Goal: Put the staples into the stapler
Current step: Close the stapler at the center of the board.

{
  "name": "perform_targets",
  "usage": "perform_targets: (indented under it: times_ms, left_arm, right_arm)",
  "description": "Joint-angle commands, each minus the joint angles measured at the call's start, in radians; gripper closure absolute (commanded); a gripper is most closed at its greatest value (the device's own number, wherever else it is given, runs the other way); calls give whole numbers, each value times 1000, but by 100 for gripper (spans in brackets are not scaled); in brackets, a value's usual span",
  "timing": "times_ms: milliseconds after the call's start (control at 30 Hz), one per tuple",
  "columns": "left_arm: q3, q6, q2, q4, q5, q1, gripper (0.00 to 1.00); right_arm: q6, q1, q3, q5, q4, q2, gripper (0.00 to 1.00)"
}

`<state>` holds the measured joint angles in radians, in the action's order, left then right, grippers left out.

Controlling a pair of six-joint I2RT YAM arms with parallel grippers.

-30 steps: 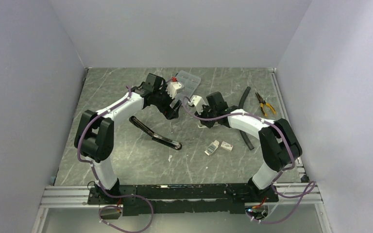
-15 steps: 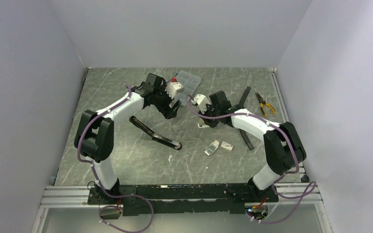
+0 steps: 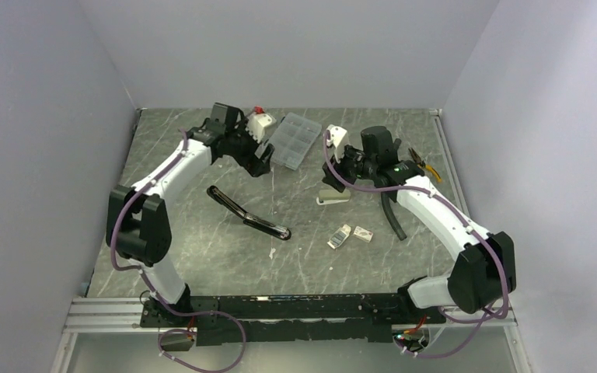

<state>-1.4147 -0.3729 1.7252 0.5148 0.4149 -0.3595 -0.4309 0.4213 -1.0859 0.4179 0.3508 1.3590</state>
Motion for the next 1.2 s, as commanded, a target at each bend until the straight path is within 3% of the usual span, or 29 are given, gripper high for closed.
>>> perform_targets:
  times_ms: [0,233,500,667,800,900,1033,1167]
  left_arm:
    - [-91,25,-53,83,110,59,3]
    - [-27,-3,-189,69,143,172,3]
    - [5,48,-259,195,83,383,3]
    - [140,8,-316,193,185,478,3]
    - [243,-84,-345,148,360,555,3]
    - [302,-232,-346,139,555,635,3]
    - [283,-687,-242,379,756,711,3]
    - [202,-1126,-83,648,798,735,3]
  right_arm:
    - [-17,4,-14,171,-24,-20,39]
    - [-3,101,14,205,-85,20,37]
    - [42,311,-31,37,-118,187,36]
    - [107,388,-62,-30,-144,299,35]
    - [106,403,-85,-43,-121,353,35]
    - [72,401,-80,-28,-84,355,35]
    - [51,402,-34,23,-67,329,35]
    - [36,392,1,22,-77,317,35]
